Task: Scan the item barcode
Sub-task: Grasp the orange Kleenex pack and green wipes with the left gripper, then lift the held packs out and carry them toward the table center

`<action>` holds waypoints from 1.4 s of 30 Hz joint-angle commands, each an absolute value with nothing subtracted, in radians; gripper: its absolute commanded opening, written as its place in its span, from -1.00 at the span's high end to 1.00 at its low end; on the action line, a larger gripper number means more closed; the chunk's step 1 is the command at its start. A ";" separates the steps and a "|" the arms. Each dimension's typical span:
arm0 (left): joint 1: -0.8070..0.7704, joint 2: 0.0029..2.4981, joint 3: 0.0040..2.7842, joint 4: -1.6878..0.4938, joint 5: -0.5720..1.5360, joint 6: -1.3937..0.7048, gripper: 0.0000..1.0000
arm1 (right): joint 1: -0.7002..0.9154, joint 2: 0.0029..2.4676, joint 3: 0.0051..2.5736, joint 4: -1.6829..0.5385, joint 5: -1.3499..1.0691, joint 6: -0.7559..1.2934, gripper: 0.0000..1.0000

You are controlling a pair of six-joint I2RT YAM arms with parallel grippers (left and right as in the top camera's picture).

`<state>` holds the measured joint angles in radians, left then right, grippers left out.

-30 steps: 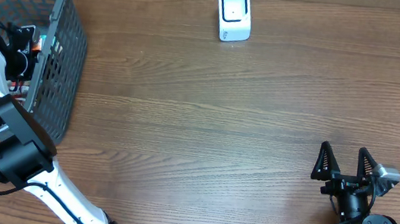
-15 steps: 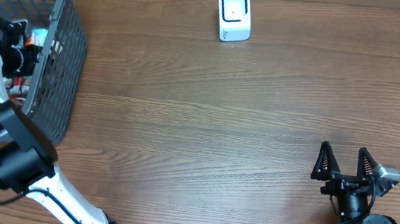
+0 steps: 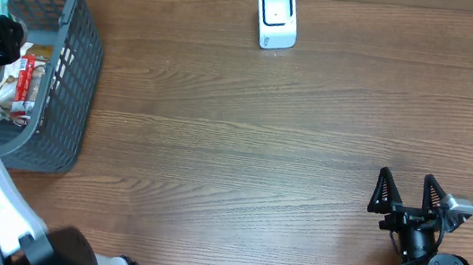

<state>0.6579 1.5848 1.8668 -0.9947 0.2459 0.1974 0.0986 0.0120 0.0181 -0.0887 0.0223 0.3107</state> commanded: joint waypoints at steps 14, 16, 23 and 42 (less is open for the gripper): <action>0.338 1.279 1.883 -1.198 0.217 0.033 0.07 | 0.094 0.003 0.008 -0.082 0.017 0.307 -1.00; 0.284 1.283 1.879 -1.238 0.207 0.013 0.08 | 0.094 0.003 0.008 -0.082 0.017 0.307 -1.00; 0.051 1.291 1.775 -1.265 0.197 -0.054 0.09 | 0.094 0.003 0.008 -0.082 0.017 0.307 -1.00; -0.674 1.665 1.403 -0.864 0.045 -0.287 0.07 | 0.094 0.003 0.008 -0.082 0.017 0.307 -1.00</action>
